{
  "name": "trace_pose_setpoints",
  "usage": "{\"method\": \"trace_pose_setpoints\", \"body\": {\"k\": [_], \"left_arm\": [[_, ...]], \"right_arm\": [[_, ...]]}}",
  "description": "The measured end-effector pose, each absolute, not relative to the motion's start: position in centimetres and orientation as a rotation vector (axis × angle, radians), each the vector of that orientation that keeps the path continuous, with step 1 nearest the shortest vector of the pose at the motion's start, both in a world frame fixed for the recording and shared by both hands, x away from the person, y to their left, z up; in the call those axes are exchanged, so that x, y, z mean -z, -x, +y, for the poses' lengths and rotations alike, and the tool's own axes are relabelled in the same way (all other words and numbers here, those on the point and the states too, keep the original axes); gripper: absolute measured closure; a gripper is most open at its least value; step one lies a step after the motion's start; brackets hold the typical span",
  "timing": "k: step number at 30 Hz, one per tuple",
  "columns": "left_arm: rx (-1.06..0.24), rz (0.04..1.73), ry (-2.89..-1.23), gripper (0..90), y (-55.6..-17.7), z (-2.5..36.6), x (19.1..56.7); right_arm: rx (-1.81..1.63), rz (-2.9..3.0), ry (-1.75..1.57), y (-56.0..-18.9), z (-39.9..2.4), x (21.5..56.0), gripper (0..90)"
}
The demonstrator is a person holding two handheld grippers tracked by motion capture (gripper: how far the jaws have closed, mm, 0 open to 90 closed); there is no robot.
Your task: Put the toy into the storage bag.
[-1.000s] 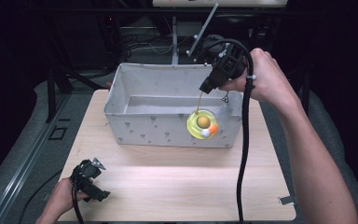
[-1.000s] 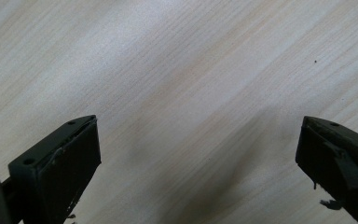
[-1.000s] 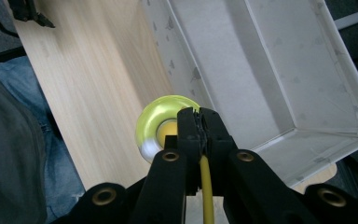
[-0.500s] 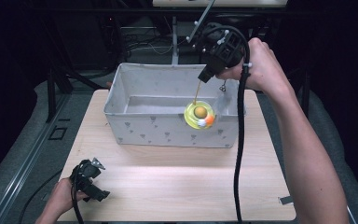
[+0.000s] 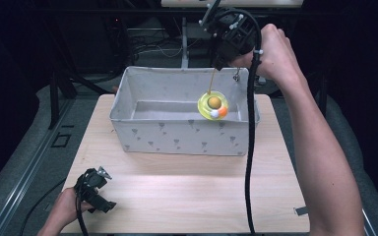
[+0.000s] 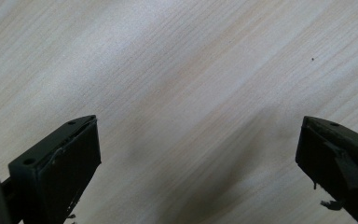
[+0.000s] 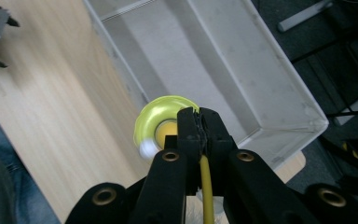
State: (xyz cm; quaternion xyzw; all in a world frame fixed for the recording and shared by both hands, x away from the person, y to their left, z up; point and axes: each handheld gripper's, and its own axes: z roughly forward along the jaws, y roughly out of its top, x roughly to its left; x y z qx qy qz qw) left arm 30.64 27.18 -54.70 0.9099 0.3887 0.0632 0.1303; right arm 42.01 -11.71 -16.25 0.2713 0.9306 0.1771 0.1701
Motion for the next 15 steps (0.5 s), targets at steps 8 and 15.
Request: {"method": "trace_pose_setpoints", "body": {"k": [8, 15], "left_arm": [[-0.179, 1.13, -2.644, 0.1, -30.6, 27.2, 54.7], [-0.176, 1.132, -2.642, 0.1, -30.6, 27.2, 54.7]], "right_arm": [[-0.514, 2.598, -0.826, -43.7, -12.2, 16.2, 88.6], [-0.534, 2.581, -0.866, -45.1, -12.8, 16.5, 88.6]]}}
